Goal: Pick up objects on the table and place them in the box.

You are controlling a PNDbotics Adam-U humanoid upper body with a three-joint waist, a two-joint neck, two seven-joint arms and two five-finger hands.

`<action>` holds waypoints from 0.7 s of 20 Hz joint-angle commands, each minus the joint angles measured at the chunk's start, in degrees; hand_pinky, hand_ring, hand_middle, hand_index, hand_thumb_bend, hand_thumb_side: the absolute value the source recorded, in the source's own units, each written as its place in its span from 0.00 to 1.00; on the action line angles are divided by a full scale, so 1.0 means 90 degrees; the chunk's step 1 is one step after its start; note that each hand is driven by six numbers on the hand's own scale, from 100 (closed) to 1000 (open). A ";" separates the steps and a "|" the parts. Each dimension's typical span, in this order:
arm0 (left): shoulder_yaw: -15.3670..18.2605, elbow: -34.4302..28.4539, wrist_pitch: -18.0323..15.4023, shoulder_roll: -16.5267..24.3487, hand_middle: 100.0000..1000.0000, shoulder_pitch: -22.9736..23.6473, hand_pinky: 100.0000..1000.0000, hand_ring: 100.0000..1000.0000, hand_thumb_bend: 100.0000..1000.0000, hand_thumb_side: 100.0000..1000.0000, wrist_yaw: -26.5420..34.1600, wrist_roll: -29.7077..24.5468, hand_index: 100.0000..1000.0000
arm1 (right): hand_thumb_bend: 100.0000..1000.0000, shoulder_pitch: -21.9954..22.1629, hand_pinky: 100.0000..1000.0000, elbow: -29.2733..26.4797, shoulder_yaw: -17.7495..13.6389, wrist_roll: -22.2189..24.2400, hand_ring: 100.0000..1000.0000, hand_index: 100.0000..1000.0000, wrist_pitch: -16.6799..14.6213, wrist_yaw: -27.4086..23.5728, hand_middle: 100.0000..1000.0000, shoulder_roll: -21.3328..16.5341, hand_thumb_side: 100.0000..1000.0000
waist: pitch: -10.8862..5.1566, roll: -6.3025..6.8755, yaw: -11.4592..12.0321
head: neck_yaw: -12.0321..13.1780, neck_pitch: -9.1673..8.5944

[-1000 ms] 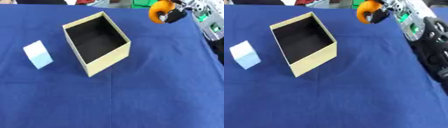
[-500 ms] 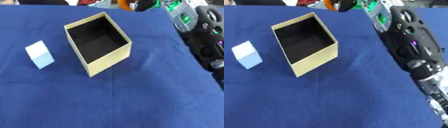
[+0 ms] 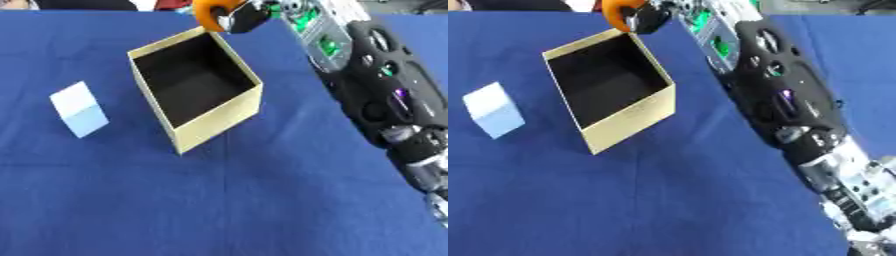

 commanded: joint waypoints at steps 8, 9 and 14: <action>-0.0014 -0.0134 0.0000 0.0036 0.47 -0.0057 0.69 0.50 0.25 0.98 -0.0001 -0.0031 0.71 | 0.00 -0.0088 0.83 0.0107 0.0180 0.0375 0.90 0.74 -0.0058 -0.0309 0.60 0.0192 0.00 | -0.0076 0.0041 -0.0006 | 0.0006 -0.0036; -0.0014 -0.0134 0.0001 0.0035 0.47 -0.0059 0.69 0.50 0.25 0.98 -0.0001 -0.0031 0.71 | 0.00 -0.0083 0.83 0.0145 0.0194 0.0410 0.91 0.74 -0.0062 -0.0331 0.60 0.0198 0.00 | -0.0073 0.0039 -0.0004 | 0.0007 -0.0042; -0.0015 -0.0134 0.0009 0.0023 0.47 -0.0064 0.69 0.50 0.24 0.97 -0.0008 -0.0035 0.71 | 0.00 -0.0059 0.83 0.0306 0.0254 0.0550 0.91 0.76 -0.0098 -0.0400 0.61 0.0249 0.00 | -0.0057 0.0029 0.0043 | 0.0017 -0.0080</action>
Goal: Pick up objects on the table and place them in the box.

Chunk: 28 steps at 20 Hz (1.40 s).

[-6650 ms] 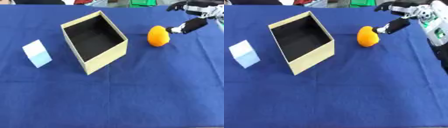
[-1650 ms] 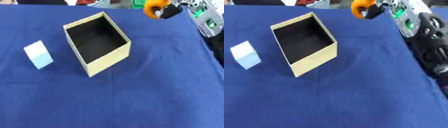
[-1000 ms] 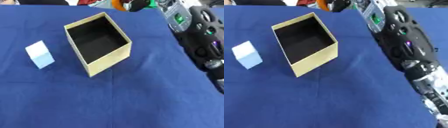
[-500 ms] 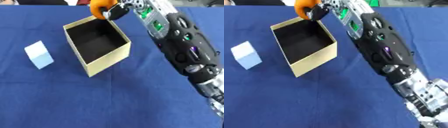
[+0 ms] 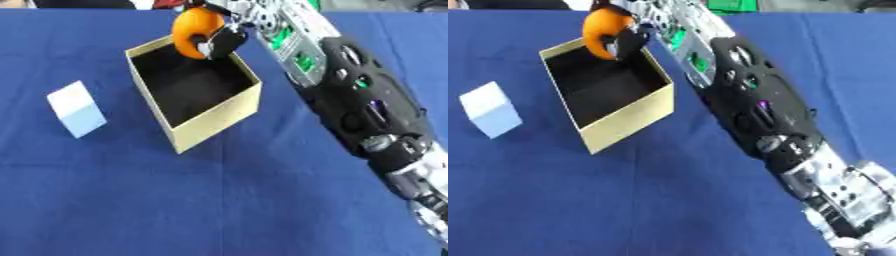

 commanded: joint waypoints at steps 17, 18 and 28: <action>-0.0021 -0.0134 0.0037 0.0037 0.47 -0.0090 0.69 0.50 0.22 0.97 -0.0006 -0.0040 0.71 | 0.10 -0.0265 0.93 0.0116 0.0144 0.0828 1.00 0.98 -0.0862 0.0256 0.92 0.0021 0.15 | -0.0109 0.0003 0.0022 | 0.0074 -0.0124; -0.0022 -0.0134 0.0039 0.0037 0.47 -0.0091 0.69 0.50 0.22 0.97 -0.0005 -0.0042 0.71 | 0.12 -0.0279 0.93 0.0142 0.0150 0.0898 1.00 0.99 -0.0939 0.0340 0.94 0.0021 0.17 | -0.0111 0.0003 0.0018 | 0.0075 -0.0126; -0.0022 -0.0134 0.0034 0.0037 0.47 -0.0083 0.69 0.50 0.22 0.96 0.0000 -0.0043 0.71 | 0.34 -0.0377 0.97 0.0409 0.0064 0.1196 1.00 1.00 -0.1292 0.1217 1.00 0.0039 0.46 | -0.0134 0.0010 0.0021 | 0.0069 -0.0134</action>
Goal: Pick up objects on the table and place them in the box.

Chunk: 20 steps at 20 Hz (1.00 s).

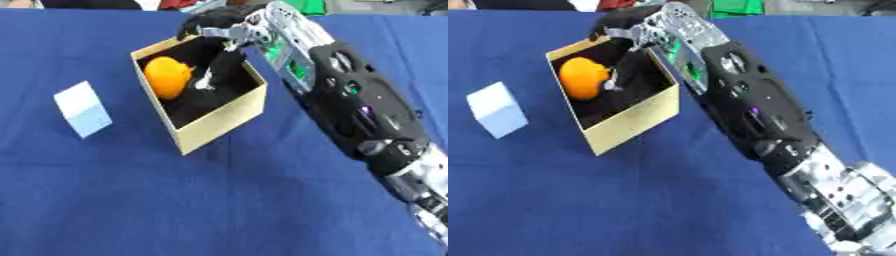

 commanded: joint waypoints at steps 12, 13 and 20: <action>-0.0015 -0.0134 0.0010 0.0074 0.47 -0.0033 0.69 0.50 0.22 0.96 -0.0008 -0.0022 0.71 | 0.34 -0.0138 0.96 -0.0532 -0.0402 -0.0356 1.00 1.00 0.0177 0.0300 1.00 -0.0353 0.31 | -0.0133 0.0048 -0.0043 | 0.0029 -0.0085; -0.0015 -0.0134 0.0009 0.0074 0.47 -0.0032 0.69 0.50 0.22 0.96 -0.0010 -0.0021 0.71 | 0.34 -0.0126 0.96 -0.0619 -0.0440 -0.0396 1.00 1.00 0.0225 0.0313 1.00 -0.0397 0.30 | -0.0132 0.0050 -0.0048 | 0.0031 -0.0086; -0.0008 -0.0134 0.0003 0.0075 0.47 -0.0014 0.69 0.50 0.21 0.96 -0.0027 -0.0018 0.71 | 0.36 -0.0037 0.96 -0.1020 -0.0619 -0.0509 1.00 1.00 0.0474 0.0396 1.00 -0.0685 0.21 | -0.0129 0.0070 -0.0077 | 0.0052 -0.0115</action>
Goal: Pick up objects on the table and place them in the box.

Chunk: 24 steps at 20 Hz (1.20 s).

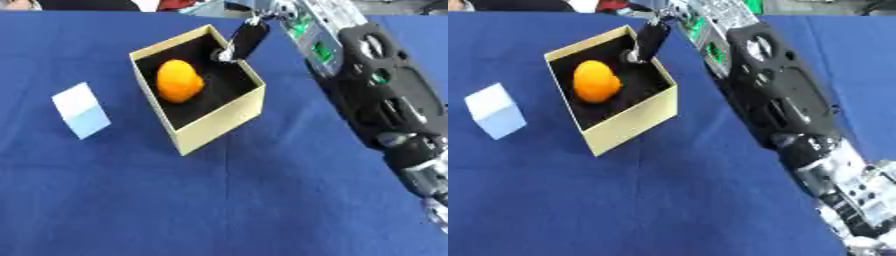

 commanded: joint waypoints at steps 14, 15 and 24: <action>-0.0061 -0.0134 -0.0255 0.0638 0.51 -0.0007 0.69 0.51 0.17 0.95 -0.0176 0.0069 0.74 | 0.00 0.0448 0.93 -0.1097 -0.0683 -0.0397 1.00 0.99 0.0585 0.0087 0.96 -0.0977 0.32 | -0.0100 0.0167 -0.0148 | 0.0176 -0.0067; -0.0046 -0.0134 -0.0332 0.0763 0.52 -0.0001 0.69 0.51 0.16 0.94 -0.0253 0.0052 0.74 | 0.00 0.0573 0.92 -0.1224 -0.0807 -0.0472 1.00 0.98 0.0663 0.0021 0.94 -0.1102 0.34 | -0.0095 0.0218 -0.0165 | 0.0192 -0.0053; 0.0170 -0.0134 -0.0516 0.2090 0.62 0.0287 0.69 0.59 0.29 0.80 -0.1070 -0.0424 0.81 | 0.00 0.1785 0.89 -0.2553 -0.2134 -0.1288 1.00 0.95 0.1295 -0.0786 0.84 -0.1403 0.57 | -0.0182 0.0332 -0.0068 | 0.0191 0.0227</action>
